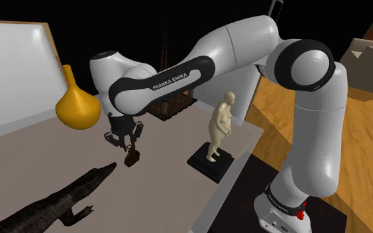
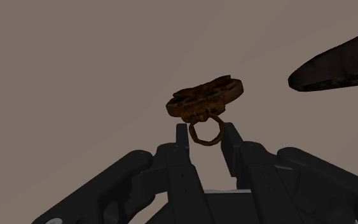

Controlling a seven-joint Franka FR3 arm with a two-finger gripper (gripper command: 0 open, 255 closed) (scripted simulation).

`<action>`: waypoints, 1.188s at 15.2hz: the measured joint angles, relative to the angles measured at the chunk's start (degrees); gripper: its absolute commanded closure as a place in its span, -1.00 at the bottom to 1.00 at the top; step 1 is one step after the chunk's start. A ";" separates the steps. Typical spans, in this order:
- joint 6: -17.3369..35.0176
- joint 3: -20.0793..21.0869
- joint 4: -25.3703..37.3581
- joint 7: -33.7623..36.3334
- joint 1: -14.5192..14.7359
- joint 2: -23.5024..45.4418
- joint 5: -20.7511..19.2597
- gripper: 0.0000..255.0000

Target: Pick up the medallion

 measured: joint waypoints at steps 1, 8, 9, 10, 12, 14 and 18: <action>0.00 0.00 0.00 0.00 0.00 0.00 0.00 1.00; -1.98 0.21 1.24 -0.39 -0.11 -0.85 0.51 1.00; -2.65 0.25 1.73 -0.59 -0.17 -1.06 0.64 1.00; -3.39 0.32 2.40 -0.57 -0.07 -1.14 0.73 1.00; -4.78 0.44 3.39 -0.79 -0.09 -1.61 1.01 1.00; -6.09 0.52 4.52 -0.92 -0.02 -1.82 1.16 1.00; -8.77 0.69 6.50 -1.40 -0.11 -2.65 1.65 1.00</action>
